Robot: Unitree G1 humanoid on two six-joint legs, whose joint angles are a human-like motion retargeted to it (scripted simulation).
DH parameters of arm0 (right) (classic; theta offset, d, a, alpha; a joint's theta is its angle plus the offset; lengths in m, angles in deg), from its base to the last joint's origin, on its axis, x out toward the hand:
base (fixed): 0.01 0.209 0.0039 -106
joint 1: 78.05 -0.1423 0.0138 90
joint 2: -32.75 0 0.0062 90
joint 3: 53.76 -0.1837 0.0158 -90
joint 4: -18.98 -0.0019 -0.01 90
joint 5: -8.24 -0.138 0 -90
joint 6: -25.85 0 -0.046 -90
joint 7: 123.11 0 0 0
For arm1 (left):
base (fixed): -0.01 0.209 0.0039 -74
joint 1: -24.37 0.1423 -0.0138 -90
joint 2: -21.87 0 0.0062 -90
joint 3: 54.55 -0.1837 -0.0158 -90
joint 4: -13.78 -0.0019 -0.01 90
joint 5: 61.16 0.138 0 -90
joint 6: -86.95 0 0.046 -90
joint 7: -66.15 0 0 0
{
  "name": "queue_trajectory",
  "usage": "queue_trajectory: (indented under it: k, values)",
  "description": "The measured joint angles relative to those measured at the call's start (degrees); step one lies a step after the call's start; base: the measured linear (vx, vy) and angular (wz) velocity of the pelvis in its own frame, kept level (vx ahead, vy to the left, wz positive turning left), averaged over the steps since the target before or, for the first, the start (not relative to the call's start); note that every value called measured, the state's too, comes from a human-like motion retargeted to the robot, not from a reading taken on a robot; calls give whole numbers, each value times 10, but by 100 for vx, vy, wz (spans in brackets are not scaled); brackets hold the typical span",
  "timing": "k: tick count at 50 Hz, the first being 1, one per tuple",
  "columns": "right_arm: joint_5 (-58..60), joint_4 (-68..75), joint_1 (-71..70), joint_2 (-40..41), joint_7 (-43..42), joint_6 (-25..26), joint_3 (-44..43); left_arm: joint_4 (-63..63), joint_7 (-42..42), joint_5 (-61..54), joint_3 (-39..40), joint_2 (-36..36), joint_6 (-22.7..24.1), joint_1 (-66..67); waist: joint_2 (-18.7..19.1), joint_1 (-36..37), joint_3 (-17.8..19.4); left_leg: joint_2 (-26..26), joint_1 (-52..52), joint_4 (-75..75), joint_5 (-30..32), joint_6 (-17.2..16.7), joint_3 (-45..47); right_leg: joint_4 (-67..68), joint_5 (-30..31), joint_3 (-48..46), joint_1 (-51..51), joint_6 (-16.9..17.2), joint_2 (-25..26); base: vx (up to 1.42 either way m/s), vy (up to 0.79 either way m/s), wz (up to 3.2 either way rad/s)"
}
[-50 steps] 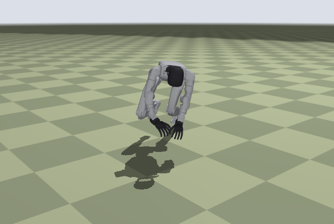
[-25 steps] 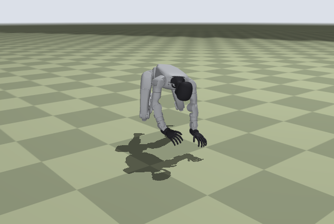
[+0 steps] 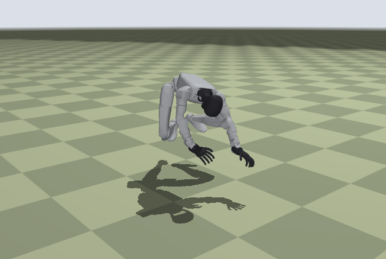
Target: Sport exercise
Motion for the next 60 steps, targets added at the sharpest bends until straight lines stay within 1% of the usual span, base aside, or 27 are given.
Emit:
queue_trajectory:
  k: [5,8,13,18,21,25,28,32,35,38,42,45,50,55,57,60]
  values:
    - [-14,4,1,18,18,-8,-3,6,-23,-1,-6,31,4,11,-24,2,0,8,0,-31,-12,-5,58,10,-3,20,19,19,-22,1,15,-108]
    - [-26,11,-2,23,29,-12,-8,11,-36,0,-7,44,4,10,-30,0,0,7,0,-46,-12,-2,83,21,4,29,19,31,-42,1,15,-39]
    - [-38,23,-12,17,40,-18,-18,21,-55,12,-10,50,-1,-8,-16,-1,0,5,0,-60,-12,15,110,29,22,33,6,46,-71,2,12,2]
    - [-47,25,-14,15,42,-23,-32,20,-80,24,-14,47,-13,-43,9,-2,0,-7,0,-69,-9,20,114,28,47,45,-1,63,-76,9,7,-5]
    - [-52,19,-11,18,40,-27,-40,10,-96,22,-14,41,-21,-70,27,-3,0,-14,0,-74,-7,21,108,33,77,49,2,71,-84,17,3,-28]
    - [-59,4,-3,21,38,-30,-51,-8,-116,14,-14,31,-32,-110,55,0,0,-23,0,-82,-7,24,94,49,151,49,2,65,-112,27,2,-60]
    - [-60,-10,10,19,30,-32,-59,-24,-127,1,-11,23,-38,-133,82,2,0,-35,0,-89,0,24,76,65,188,59,-13,72,-109,35,0,-50]
    - [-50,-31,41,4,23,-30,-64,-40,-130,-11,-3,13,-43,-144,122,10,0,-54,0,-102,20,20,41,96,220,80,-54,86,-88,43,-3,-75]
    - [-37,-48,73,-20,24,-29,-63,-44,-122,-17,5,11,-45,-137,156,25,0,-71,0,-114,35,13,3,125,224,95,-98,91,-64,49,-1,-173]
    - [-21,-59,132,-55,33,-32,-60,-43,-108,-21,27,0,-44,-89,198,45,0,-101,14,-120,40,0,-59,153,194,86,-109,97,-44,54,4,-196]
    - [4,-92,201,-105,53,-36,-53,-34,-79,-13,69,-23,-48,5,238,80,0,-134,88,-147,30,-17,-113,180,154,82,-109,103,-21,54,12,-171]
    - [25,-132,220,-130,70,-36,-45,-33,-54,4,100,-47,-53,67,257,106,0,-152,147,-181,29,-32,-141,184,140,77,-109,107,-6,48,15,-120]
    - [57,-169,162,-156,104,-28,-24,-44,-24,47,132,-87,-65,131,260,136,0,-169,231,-249,62,-66,-160,160,144,66,-109,109,14,39,12,-41]
    - [67,-133,45,-160,149,-23,8,-56,-6,95,140,-123,-79,152,236,156,0,-191,277,-302,128,-106,-168,125,175,68,-109,98,31,28,4,16]
    - [68,-106,5,-157,168,-22,20,-61,-4,111,138,-134,-84,152,225,162,0,-194,281,-311,153,-115,-164,114,183,71,-109,87,32,20,1,27]
    - [65,-70,-38,-153,196,-18,34,-66,-8,131,131,-147,-89,151,210,168,0,-191,277,-311,174,-119,-154,104,187,78,-109,78,35,15,-1,33]
